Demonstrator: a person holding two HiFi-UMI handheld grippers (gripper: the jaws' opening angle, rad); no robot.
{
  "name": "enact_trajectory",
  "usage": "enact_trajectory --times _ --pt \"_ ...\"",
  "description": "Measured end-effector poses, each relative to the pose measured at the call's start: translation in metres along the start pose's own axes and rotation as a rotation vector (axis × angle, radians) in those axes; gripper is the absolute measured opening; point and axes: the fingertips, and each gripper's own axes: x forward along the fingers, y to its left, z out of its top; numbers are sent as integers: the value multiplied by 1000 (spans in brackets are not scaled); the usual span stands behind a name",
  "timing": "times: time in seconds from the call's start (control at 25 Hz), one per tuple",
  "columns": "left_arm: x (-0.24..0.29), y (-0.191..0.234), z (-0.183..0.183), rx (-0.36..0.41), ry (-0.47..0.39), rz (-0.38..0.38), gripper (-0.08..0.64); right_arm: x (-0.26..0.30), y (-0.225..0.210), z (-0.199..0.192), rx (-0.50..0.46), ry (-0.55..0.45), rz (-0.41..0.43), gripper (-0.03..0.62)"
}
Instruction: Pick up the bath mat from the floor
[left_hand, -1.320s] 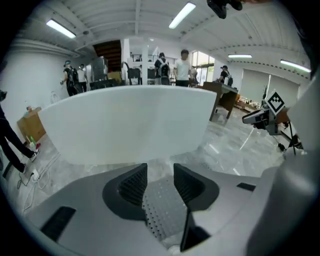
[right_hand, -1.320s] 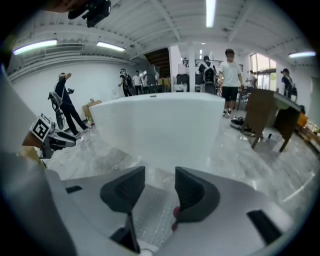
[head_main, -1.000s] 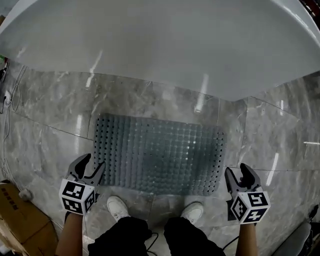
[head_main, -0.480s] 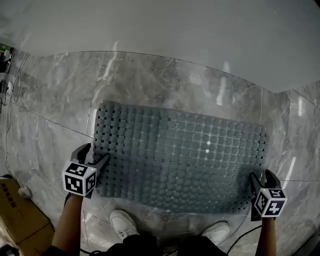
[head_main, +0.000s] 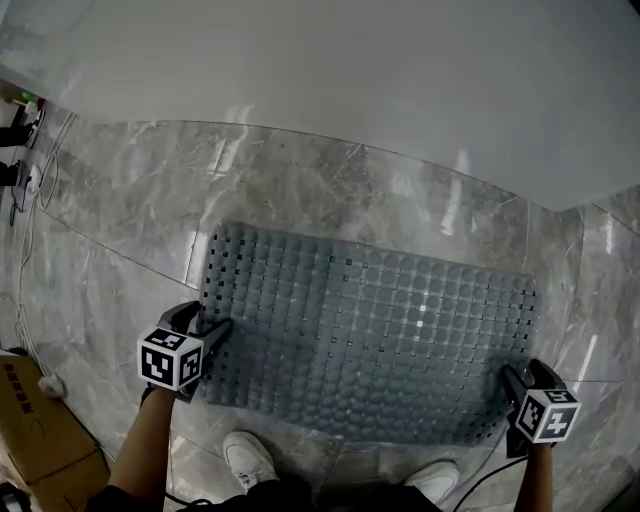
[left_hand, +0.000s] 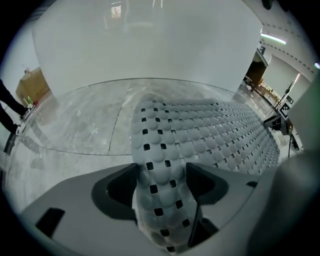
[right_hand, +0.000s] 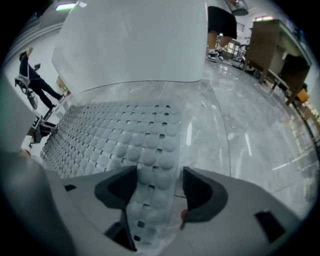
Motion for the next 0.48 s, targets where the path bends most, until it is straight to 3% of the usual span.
enact_trajectory --times 0.08,0.24,0.36,0.48 --pt "0 -7 1 11 -6 -18 268 -1 5 3 -31 15 3 261" --pt "-1 -23 3 23 -33 -56 121 -2 11 2 -46 -17 18 209" --pt "-5 -27 4 24 -47 -83 83 -2 19 2 -51 -45 19 123" --pt "-12 -29 6 46 -62 -91 59 0 25 3 -65 -47 27 106"
